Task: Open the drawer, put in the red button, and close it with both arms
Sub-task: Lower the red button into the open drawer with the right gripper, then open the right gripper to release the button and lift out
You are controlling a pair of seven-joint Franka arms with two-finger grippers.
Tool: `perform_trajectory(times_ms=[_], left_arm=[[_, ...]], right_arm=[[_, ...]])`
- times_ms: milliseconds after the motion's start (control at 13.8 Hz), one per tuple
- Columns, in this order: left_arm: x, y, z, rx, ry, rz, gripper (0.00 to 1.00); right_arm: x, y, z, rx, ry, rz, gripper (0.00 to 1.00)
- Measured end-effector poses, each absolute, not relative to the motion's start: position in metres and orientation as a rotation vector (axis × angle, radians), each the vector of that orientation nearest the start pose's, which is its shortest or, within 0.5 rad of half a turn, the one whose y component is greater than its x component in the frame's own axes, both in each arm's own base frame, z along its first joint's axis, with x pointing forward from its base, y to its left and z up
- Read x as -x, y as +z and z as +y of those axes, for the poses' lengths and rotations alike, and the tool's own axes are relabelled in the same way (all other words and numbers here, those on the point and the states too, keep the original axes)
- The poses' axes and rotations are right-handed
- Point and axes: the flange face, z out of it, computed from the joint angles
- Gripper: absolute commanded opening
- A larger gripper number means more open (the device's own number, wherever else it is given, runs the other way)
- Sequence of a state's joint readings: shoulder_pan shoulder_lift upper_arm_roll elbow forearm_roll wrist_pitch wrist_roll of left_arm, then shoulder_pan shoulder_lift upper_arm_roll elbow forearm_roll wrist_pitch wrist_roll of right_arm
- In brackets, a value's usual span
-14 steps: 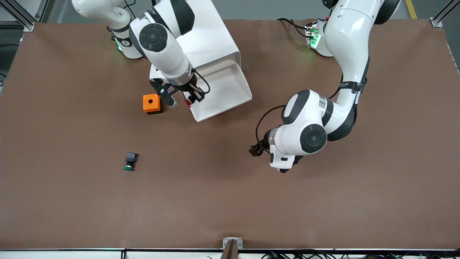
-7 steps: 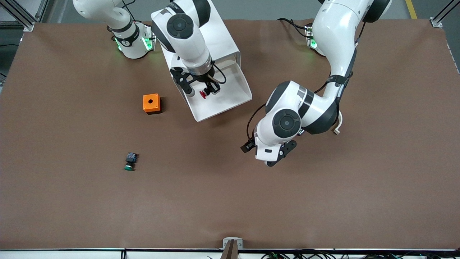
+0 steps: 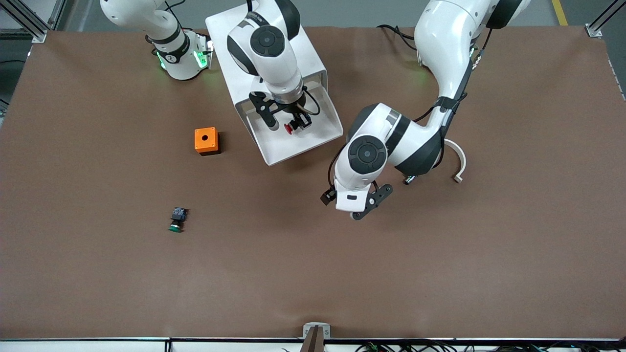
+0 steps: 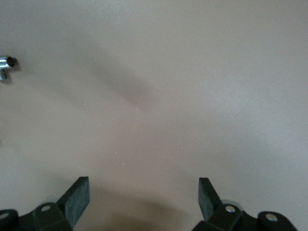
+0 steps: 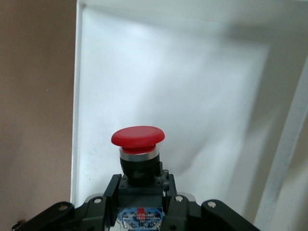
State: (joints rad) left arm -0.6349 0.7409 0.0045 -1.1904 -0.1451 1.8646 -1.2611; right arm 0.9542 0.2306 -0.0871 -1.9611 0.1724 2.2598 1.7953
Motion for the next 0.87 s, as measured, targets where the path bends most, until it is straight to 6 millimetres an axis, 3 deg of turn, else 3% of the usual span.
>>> perform_trajectory(times_ms=[579,651,796,868], left_arm=[[-0.591,0.337,-0.454,2.998,0.214,-1.041,0.99],[-0.590,0.336,-0.454,2.998,0.215,-1.040,0.99],[-0.589,0.333,-0.454,2.993,0.220,-1.037,0.99],[-0.588,0.331,-0.454,2.991,0.223,-1.034,0.99]], right_arm=[[-0.377,0.354,0.485,2.629,0.134,1.562,0.00],[-0.376,0.353,0.486,2.629,0.134,1.563,0.05],[-0.376,0.353,0.486,2.630,0.134,1.563,0.98],[-0.375,0.353,0.486,2.630,0.134,1.564,1.00]])
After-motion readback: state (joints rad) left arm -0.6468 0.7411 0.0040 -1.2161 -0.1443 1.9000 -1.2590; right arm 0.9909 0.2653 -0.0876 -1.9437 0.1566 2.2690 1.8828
